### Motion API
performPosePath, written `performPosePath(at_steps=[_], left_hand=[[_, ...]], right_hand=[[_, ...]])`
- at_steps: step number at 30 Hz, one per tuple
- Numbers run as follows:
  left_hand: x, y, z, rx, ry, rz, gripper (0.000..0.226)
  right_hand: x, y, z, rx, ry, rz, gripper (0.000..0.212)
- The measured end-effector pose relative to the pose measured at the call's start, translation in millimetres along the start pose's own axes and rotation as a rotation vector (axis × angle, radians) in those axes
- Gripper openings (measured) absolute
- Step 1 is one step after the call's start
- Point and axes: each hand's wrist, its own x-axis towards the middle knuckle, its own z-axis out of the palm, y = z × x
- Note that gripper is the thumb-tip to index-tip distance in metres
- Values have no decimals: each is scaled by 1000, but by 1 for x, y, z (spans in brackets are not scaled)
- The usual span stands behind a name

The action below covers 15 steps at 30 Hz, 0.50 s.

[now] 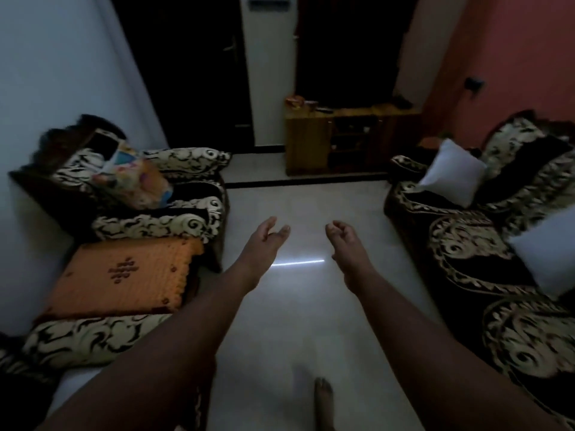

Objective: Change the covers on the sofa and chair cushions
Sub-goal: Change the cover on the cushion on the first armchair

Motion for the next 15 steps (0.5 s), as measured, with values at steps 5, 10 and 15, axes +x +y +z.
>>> performPosePath(at_steps=[5, 10, 15], left_hand=[[76, -16, -62, 0, 206, -70, 80], [138, -19, -112, -38, 383, -217, 67], [190, -26, -161, -46, 491, -252, 53]], right_hand=[[102, -4, 70, 4, -193, 11, 53], [190, -16, 126, -74, -383, 64, 54], [269, -23, 188, -177, -509, 79, 58]])
